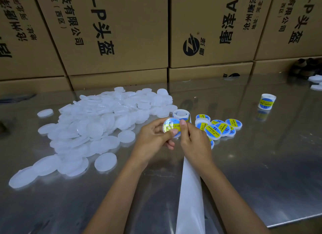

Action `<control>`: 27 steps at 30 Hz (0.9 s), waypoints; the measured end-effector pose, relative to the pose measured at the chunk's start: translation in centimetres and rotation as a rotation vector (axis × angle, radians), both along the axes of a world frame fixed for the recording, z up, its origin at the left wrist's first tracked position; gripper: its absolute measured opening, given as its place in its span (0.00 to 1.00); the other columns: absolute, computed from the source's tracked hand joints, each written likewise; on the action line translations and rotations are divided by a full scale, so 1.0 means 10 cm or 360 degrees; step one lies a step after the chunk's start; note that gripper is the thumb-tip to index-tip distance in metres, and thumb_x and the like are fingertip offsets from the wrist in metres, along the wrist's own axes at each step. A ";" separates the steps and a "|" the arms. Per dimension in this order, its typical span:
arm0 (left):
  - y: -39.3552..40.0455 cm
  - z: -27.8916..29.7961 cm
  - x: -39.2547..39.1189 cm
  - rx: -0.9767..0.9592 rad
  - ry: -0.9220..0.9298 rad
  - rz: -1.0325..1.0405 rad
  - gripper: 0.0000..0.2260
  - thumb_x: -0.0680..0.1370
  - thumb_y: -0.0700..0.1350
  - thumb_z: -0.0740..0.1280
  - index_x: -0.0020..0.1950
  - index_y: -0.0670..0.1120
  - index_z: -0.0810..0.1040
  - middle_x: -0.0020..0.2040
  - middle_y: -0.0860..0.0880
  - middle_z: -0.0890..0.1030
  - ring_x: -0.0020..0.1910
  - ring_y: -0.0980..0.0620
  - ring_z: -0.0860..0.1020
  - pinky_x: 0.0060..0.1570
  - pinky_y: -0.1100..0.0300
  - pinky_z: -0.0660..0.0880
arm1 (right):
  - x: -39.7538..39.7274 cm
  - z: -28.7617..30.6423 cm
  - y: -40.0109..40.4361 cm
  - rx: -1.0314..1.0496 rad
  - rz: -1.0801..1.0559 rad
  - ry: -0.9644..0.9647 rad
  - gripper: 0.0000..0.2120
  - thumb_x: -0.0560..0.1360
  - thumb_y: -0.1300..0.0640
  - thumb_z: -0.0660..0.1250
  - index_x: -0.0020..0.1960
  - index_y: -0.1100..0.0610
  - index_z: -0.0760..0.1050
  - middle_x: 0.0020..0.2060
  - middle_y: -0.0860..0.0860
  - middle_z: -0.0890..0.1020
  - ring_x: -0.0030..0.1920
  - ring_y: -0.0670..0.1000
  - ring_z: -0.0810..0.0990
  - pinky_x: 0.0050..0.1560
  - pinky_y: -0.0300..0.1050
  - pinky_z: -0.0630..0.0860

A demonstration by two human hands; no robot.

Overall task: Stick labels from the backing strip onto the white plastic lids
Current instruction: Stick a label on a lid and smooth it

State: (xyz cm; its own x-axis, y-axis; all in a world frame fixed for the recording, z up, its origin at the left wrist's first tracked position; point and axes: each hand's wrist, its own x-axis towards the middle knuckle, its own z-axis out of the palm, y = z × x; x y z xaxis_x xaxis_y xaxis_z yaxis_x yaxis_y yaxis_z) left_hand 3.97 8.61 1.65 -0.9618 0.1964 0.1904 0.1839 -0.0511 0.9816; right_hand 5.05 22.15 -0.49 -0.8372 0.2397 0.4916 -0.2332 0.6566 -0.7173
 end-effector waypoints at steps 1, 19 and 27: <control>0.00 -0.01 0.00 0.0004 0.0002 -0.0037 0.16 0.76 0.36 0.73 0.63 0.45 0.80 0.45 0.47 0.85 0.31 0.50 0.80 0.35 0.58 0.80 | 0.00 0.00 0.01 -0.0026 -0.0010 -0.0005 0.20 0.84 0.48 0.55 0.33 0.49 0.64 0.24 0.45 0.67 0.34 0.54 0.71 0.35 0.49 0.65; -0.03 -0.01 0.00 0.0110 -0.0053 -0.0013 0.11 0.84 0.47 0.63 0.58 0.47 0.84 0.39 0.42 0.83 0.28 0.47 0.79 0.30 0.57 0.79 | 0.01 0.04 0.01 -0.0218 0.0426 -0.0045 0.23 0.82 0.45 0.58 0.37 0.61 0.71 0.24 0.45 0.66 0.29 0.46 0.64 0.35 0.47 0.63; 0.03 0.02 0.00 0.0154 -0.0227 0.0117 0.11 0.84 0.55 0.59 0.56 0.55 0.80 0.40 0.45 0.85 0.25 0.48 0.77 0.24 0.58 0.76 | -0.05 0.13 0.12 -0.0912 0.0186 -0.0172 0.26 0.81 0.43 0.61 0.31 0.59 0.72 0.21 0.43 0.69 0.24 0.42 0.66 0.27 0.32 0.64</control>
State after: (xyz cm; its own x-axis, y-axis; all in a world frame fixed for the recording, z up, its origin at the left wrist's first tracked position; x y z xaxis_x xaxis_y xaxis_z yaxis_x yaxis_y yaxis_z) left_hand 3.95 8.86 1.80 -0.9915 0.1120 0.0657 0.0499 -0.1384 0.9891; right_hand 4.56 23.39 0.80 -0.9121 0.3450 0.2215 -0.1864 0.1321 -0.9735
